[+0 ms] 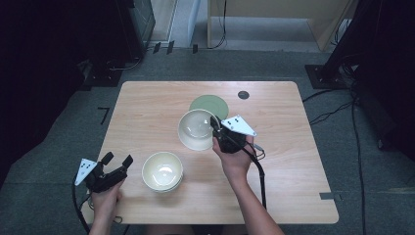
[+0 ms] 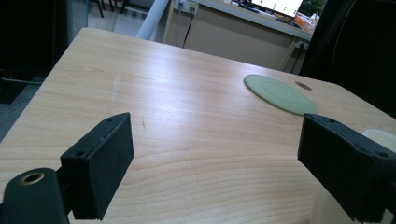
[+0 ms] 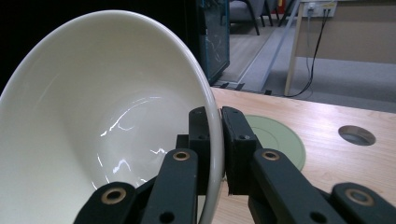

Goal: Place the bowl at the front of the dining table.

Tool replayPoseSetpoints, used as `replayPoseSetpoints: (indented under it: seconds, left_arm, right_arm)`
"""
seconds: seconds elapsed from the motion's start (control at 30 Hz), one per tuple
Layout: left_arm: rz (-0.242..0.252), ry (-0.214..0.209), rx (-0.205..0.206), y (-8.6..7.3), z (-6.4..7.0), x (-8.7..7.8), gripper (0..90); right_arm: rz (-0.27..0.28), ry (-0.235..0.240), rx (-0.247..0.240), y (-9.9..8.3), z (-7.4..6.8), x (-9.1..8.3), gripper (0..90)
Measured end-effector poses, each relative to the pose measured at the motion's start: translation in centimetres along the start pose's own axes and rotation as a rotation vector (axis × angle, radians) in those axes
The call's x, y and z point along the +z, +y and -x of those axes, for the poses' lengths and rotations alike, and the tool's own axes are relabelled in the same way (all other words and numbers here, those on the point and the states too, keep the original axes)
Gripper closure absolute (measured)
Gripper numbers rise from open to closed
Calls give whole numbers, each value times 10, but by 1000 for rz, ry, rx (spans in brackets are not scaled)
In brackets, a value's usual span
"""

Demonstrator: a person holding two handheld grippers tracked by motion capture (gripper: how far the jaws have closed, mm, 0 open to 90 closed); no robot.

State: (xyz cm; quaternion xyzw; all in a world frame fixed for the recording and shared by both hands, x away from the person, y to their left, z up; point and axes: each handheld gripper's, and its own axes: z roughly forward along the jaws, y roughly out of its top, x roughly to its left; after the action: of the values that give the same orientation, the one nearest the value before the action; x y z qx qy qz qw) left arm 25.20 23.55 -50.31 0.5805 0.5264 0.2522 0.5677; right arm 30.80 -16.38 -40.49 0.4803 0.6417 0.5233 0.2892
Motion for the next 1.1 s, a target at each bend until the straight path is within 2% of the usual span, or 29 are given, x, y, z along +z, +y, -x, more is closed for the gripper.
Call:
replayPoseSetpoints:
  seconds: [0.07, 0.17, 0.43, 0.53, 0.63, 0.87, 1.1]
  left_arm:
    - [12, -18, 17, -1, 1, -1, 105]
    - [10, -18, 8, -2, 0, -1, 105]
    - [-7, -5, 27, -3, 3, 1, 105]
    - [-11, -10, 14, -3, 1, 1, 105]
    - [-15, -11, 4, -3, 0, 1, 105]
    - [-30, -7, 18, -3, 2, 2, 105]
    - [-35, -8, 23, -3, 2, 3, 105]
  right_arm:
    - [6, -3, -8, -1, 5, 3, 849]
    - [22, 2, -11, -2, 13, 7, 849]
    - [6, -50, -21, -2, 28, 16, 849]
    - [-11, -67, 15, -3, 38, 22, 849]
    - [-17, -72, 23, -4, 41, 26, 849]
    - [-56, -87, 67, -4, 52, 45, 849]
    - [-82, -106, 71, -2, 56, 60, 849]
